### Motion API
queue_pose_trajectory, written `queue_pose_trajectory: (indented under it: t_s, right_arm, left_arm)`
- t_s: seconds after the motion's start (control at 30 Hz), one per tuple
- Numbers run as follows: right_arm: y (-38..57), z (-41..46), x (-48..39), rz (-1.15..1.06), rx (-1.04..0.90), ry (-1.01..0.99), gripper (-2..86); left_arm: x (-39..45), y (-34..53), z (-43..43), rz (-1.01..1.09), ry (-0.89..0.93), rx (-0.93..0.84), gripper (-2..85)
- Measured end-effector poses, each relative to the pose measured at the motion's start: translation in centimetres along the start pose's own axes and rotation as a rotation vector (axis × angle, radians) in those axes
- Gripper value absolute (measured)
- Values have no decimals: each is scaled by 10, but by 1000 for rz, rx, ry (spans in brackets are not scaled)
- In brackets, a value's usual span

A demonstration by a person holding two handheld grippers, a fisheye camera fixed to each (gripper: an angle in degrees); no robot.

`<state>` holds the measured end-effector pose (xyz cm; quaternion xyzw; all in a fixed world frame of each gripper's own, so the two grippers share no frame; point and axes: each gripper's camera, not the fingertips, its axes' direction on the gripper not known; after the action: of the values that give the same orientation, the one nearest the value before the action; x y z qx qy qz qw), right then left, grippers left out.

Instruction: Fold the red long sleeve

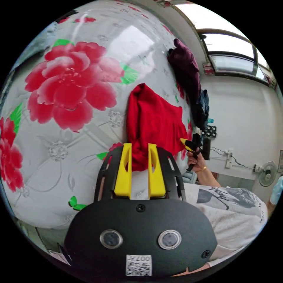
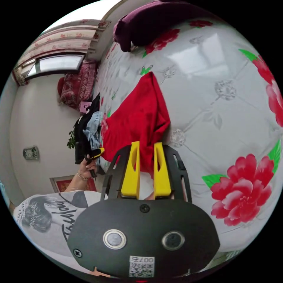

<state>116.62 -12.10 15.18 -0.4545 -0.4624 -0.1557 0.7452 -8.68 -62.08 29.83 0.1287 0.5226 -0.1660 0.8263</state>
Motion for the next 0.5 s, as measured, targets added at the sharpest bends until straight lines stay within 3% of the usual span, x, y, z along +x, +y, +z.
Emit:
queue_pose_trajectory:
  t_s: [0.1,0.27,0.5]
  right_arm:
    - [-6,-6,-9,-33,-29,-11,48]
    - [17,-96,-32,-154,107,-147,37]
    - [95,-284,-40,-251,381,-39,33]
  left_arm:
    - [10,-1,4,1,18,3,41]
    - [79,8,-6,157,177,83,22]
    - [289,-1,65,594,271,-78,20]
